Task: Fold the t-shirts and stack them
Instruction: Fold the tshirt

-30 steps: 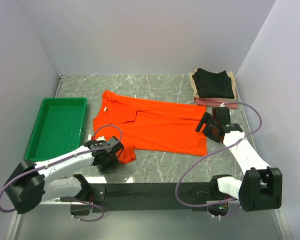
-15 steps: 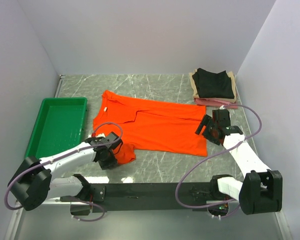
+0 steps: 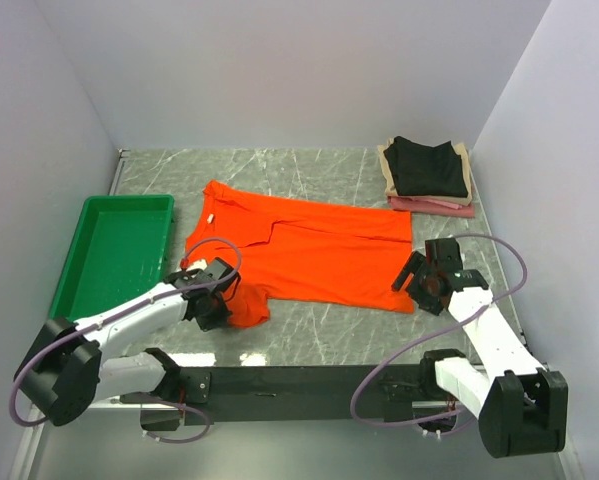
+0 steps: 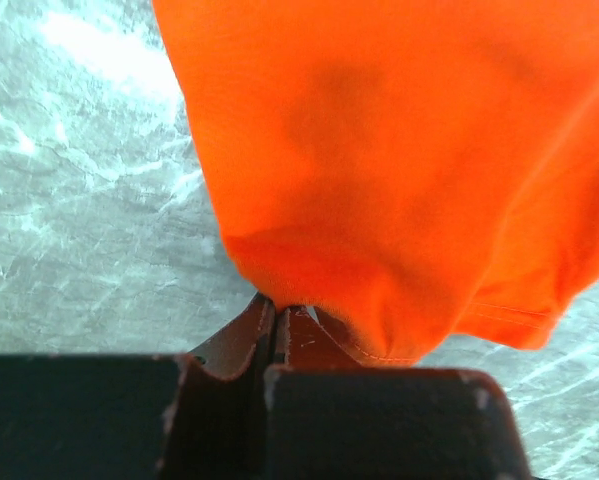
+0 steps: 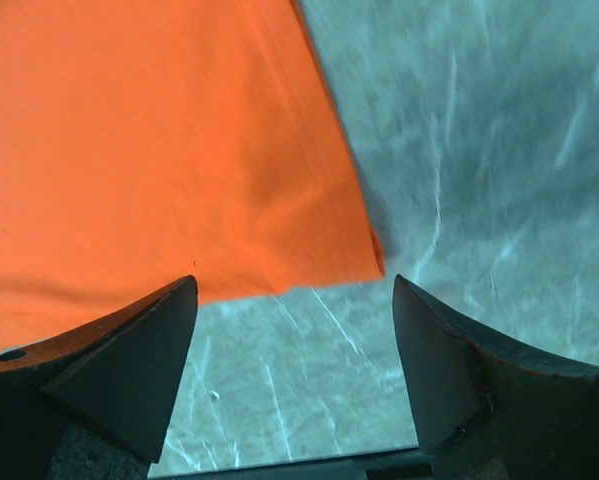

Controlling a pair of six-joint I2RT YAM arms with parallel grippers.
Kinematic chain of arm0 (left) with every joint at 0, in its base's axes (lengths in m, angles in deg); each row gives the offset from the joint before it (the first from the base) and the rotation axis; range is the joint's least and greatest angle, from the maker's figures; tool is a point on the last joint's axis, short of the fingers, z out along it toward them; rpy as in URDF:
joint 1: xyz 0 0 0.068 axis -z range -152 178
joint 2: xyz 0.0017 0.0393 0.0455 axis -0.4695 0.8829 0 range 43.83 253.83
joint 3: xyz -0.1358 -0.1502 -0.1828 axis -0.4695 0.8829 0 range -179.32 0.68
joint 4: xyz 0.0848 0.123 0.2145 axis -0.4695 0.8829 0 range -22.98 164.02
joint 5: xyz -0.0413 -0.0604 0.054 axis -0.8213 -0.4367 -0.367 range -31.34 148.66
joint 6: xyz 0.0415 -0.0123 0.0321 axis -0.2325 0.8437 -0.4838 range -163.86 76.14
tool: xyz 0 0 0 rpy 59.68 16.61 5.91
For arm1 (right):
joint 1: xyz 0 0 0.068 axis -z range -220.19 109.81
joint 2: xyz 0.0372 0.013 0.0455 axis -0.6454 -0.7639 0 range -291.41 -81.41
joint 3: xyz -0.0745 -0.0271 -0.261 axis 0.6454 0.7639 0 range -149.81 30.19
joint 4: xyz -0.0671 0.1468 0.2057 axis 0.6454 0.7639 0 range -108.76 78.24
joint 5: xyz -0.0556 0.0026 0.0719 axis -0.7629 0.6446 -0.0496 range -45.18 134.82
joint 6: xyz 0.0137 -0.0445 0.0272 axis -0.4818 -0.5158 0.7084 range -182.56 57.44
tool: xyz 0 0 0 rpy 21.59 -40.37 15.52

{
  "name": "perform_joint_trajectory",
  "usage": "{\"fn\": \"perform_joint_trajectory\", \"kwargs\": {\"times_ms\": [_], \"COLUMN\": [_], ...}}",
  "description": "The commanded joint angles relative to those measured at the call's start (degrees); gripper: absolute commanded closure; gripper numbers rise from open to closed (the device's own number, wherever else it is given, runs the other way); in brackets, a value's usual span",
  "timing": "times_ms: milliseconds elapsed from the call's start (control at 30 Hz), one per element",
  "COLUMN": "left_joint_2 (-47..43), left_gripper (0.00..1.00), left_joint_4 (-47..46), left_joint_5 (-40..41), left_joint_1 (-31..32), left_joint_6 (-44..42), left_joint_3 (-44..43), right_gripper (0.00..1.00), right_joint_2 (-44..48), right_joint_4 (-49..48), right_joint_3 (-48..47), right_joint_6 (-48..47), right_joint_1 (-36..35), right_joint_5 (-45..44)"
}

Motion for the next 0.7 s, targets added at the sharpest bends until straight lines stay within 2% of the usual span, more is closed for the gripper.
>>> {"fn": "perform_joint_trajectory", "kwargs": {"times_ms": [0,233,400,500,533,600,633,667], "left_joint_2": [-2.25,-3.04,-3.57,-3.39,-3.39,-3.30,-3.22,-3.13], "left_gripper": [0.99,0.99,0.99,1.00,1.00,0.99,0.99,0.99], "left_joint_4": [-1.44,-2.49,-2.93,-2.75,-2.75,-3.28,-3.89,-4.16], "left_joint_5": [1.71,1.18,1.17,2.31,2.75,3.11,2.93,2.85], "left_joint_1": [-0.28,-0.28,-0.28,-0.45,-0.54,-1.15,-1.33,-1.51], "left_joint_6": [-1.36,-2.59,-3.82,-4.00,-4.00,-4.52,-4.79,-5.05], "left_joint_3": [-1.87,-2.93,-4.07,-4.86,-5.30,-5.65,-6.18,-6.36], "right_gripper": [0.15,0.17,0.19,0.26,0.31,0.36,0.45,0.50], "right_joint_2": [1.71,2.86,-0.04,-2.23,-2.76,-3.99,-4.17,-4.44], "right_joint_4": [2.19,-0.18,-4.22,-6.68,-7.73,-8.35,-9.40,-9.76], "right_joint_3": [1.02,5.15,6.47,6.74,6.56,6.21,6.12,5.94], "right_joint_6": [3.07,6.33,6.86,7.03,6.86,7.21,6.95,6.86], "right_joint_1": [-0.07,0.01,0.01,0.01,0.01,-0.07,-0.07,-0.07], "right_joint_5": [1.11,3.92,4.71,4.71,4.19,3.31,3.31,3.39]}}
